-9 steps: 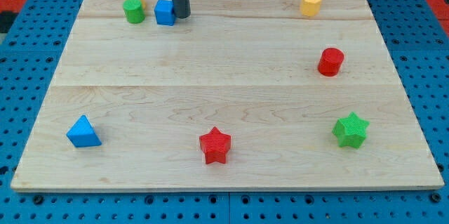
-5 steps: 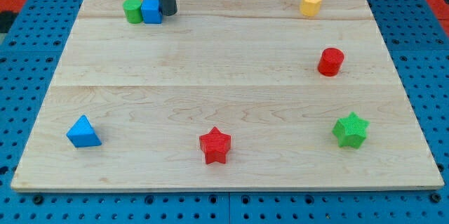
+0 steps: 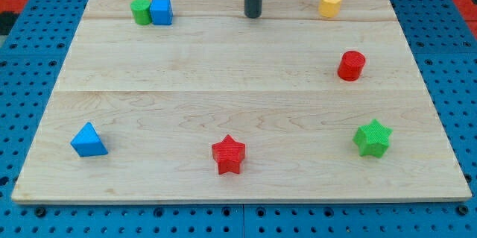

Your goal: Point your arm at the yellow hexagon

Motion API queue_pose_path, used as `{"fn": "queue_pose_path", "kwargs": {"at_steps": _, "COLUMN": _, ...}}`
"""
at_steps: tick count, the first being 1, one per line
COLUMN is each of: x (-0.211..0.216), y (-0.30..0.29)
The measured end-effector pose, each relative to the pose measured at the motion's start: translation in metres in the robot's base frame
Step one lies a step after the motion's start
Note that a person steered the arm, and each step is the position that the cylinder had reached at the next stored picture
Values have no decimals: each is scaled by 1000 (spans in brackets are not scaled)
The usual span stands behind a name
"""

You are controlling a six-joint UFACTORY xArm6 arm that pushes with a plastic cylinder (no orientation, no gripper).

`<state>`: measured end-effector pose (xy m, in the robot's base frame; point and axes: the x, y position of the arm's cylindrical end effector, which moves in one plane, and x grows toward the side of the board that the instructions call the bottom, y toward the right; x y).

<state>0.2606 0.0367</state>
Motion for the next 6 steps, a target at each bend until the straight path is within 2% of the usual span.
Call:
{"fn": "queue_pose_path", "kwargs": {"at_steps": 2, "x": 6, "y": 77}}
{"fn": "queue_pose_path", "kwargs": {"at_steps": 3, "x": 28, "y": 82}}
{"fn": "queue_pose_path", "kwargs": {"at_steps": 4, "x": 27, "y": 151}}
{"fn": "queue_pose_path", "kwargs": {"at_steps": 5, "x": 18, "y": 188}}
{"fn": "queue_pose_path", "kwargs": {"at_steps": 6, "x": -20, "y": 172}}
